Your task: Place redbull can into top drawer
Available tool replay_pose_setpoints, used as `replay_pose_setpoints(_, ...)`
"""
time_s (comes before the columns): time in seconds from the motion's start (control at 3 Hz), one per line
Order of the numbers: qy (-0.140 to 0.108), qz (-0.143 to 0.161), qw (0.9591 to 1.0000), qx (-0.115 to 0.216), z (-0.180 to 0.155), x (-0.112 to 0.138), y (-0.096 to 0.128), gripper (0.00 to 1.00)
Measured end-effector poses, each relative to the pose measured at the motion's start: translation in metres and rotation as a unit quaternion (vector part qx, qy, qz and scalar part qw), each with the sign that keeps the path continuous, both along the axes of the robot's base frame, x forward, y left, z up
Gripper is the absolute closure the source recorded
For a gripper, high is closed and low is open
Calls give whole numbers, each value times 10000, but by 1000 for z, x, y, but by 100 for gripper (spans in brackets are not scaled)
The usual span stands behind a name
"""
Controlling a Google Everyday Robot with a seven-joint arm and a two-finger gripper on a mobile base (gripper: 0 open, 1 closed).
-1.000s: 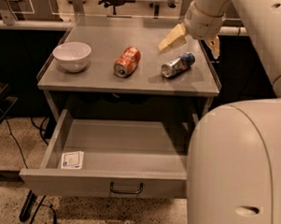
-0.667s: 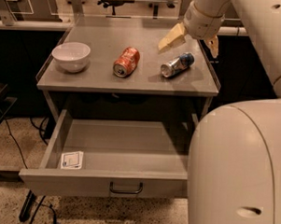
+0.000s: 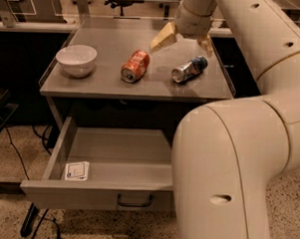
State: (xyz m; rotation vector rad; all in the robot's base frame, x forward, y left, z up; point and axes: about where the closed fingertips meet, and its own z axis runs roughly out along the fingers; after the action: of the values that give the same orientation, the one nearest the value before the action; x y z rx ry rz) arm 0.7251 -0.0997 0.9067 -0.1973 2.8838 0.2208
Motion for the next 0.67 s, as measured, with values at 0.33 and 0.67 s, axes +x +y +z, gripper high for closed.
replay_pose_setpoints(0.33, 85, -15, 9999, 66, -11, 8, 7, 0)
replay_pose_setpoints(0.67, 147, -225, 9996, 14, -28, 27, 10, 0)
